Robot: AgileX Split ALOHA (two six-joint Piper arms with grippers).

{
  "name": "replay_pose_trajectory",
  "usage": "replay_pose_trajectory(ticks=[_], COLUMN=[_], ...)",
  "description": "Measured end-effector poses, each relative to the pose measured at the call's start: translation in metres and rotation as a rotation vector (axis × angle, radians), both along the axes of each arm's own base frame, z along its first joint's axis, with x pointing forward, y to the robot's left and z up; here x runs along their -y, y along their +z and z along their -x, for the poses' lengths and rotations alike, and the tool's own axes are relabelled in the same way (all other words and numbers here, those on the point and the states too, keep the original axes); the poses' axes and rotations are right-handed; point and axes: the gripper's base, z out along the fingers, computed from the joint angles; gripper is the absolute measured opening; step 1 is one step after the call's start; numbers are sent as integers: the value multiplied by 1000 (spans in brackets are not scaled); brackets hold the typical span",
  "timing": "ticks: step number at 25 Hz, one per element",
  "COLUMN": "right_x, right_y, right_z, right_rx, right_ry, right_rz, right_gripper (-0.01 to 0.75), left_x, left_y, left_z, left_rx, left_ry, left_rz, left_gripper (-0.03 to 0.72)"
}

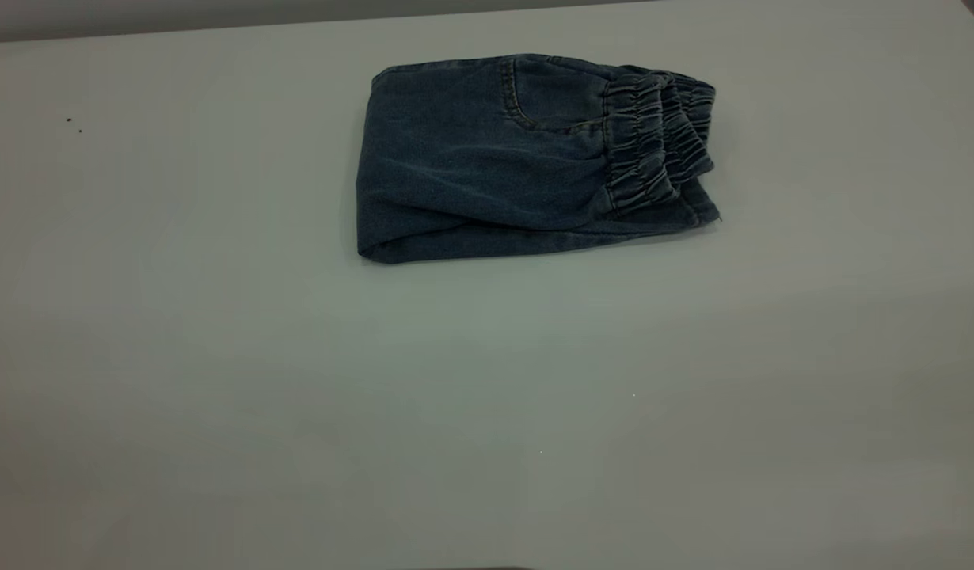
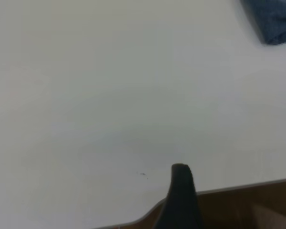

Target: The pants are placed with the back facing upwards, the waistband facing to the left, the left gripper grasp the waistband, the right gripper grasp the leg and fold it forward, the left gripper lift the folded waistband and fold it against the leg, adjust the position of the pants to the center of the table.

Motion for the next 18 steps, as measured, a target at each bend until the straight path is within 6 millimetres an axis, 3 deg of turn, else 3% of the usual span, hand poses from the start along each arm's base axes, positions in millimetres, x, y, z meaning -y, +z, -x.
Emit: replay_pose_trajectory(ticks=[11,18], right_x=[0,8], right_y=[0,-1], right_z=[0,-1], right_rx=[0,-7], right_ry=[-2,-102], right_rz=[2,-3], right_gripper=[470,470], left_x=[0,0], left_y=[0,0], left_z=[0,0], left_rx=[0,0], left_ry=[0,0], left_rz=[0,0], left_gripper=[531,531])
